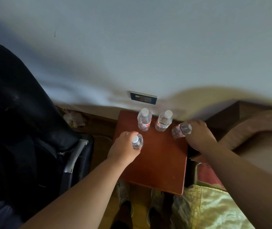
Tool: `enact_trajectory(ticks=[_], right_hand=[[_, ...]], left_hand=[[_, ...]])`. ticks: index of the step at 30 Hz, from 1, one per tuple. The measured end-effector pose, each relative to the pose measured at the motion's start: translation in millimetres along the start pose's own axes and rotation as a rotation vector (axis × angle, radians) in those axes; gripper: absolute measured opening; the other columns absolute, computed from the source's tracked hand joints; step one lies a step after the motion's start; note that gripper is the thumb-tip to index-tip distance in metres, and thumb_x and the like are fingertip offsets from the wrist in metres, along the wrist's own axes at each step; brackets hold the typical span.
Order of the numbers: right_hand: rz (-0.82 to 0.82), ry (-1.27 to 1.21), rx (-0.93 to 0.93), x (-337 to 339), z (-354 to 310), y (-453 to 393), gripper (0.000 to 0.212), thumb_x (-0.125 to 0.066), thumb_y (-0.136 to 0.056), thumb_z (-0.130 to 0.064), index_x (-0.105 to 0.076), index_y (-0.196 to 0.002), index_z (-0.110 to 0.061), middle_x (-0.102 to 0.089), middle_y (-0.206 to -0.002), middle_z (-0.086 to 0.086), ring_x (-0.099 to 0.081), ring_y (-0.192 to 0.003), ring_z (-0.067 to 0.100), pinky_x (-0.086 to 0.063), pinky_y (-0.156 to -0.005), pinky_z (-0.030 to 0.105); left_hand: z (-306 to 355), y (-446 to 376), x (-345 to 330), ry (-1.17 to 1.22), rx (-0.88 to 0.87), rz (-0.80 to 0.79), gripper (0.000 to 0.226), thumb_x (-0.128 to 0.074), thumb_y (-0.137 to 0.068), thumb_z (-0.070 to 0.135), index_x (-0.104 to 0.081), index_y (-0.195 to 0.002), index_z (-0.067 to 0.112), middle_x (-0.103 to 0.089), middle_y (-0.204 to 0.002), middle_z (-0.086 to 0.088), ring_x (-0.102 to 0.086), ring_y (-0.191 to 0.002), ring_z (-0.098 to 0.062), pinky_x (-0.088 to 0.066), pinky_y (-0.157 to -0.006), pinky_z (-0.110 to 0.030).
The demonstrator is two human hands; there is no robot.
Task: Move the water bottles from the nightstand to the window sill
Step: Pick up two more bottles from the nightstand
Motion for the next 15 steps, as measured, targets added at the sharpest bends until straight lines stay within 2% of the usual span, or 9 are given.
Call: enact_trajectory(ticks=[4,6,9,12,15], right_hand=[[0.087,-0.013,0.007,1,4,-5,0.041,-0.058,-0.086,-0.003,-0.059,-0.125,-0.016,-0.045,-0.132,0.018,-0.051,-0.116,0.037,-0.045,-0.095,0.036],[0.092,-0.018,0.033,-1,0,-3,0.036,-0.059,-0.085,-0.002,-0.06,-0.119,-0.014,-0.046,-0.127,0.018,-0.053,-0.111,0.034,-0.044,-0.089,0.031],[0.092,-0.044,0.055,-6,-8,8,0.024,-0.064,-0.09,-0.014,-0.062,-0.113,-0.011,-0.047,-0.121,0.018,-0.057,-0.101,0.036,-0.047,-0.088,0.036],[0.096,-0.056,0.063,-17,-16,22,0.022,-0.065,-0.093,-0.024,-0.064,-0.11,-0.01,-0.048,-0.115,0.017,-0.061,-0.084,0.035,-0.051,-0.082,0.037],[0.079,-0.083,0.091,-28,-21,34,0.021,-0.067,-0.091,-0.028,-0.065,-0.107,-0.015,-0.049,-0.112,0.011,-0.061,-0.082,0.03,-0.051,-0.079,0.035]], left_hand=[[-5,-9,-9,-0.009,-0.011,0.028,0.054,-0.076,-0.084,0.022,-0.057,-0.134,0.031,-0.055,-0.125,0.002,-0.063,-0.105,-0.019,-0.056,-0.087,-0.039],[-7,-14,-10,-0.029,-0.005,0.043,0.049,-0.075,-0.086,0.02,-0.059,-0.131,0.031,-0.056,-0.123,0.001,-0.064,-0.103,-0.019,-0.057,-0.086,-0.039],[-9,-19,-10,-0.033,-0.015,0.067,0.039,-0.071,-0.09,0.018,-0.062,-0.127,0.028,-0.056,-0.122,0.001,-0.064,-0.1,-0.019,-0.057,-0.084,-0.037],[-7,-20,-11,-0.038,-0.041,0.067,0.036,-0.072,-0.091,0.019,-0.062,-0.125,0.027,-0.055,-0.121,0.002,-0.063,-0.1,-0.018,-0.057,-0.084,-0.037],[-6,-19,-14,-0.039,-0.059,0.061,0.036,-0.072,-0.091,0.02,-0.062,-0.125,0.027,-0.054,-0.121,0.003,-0.062,-0.102,-0.017,-0.056,-0.086,-0.037]])
Point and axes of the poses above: each hand's wrist, its own y-axis away from the middle knuckle, its own x-axis out of the back of the hand, z = x × y, the point moved 6 cm from there along -y, towards the middle knuckle
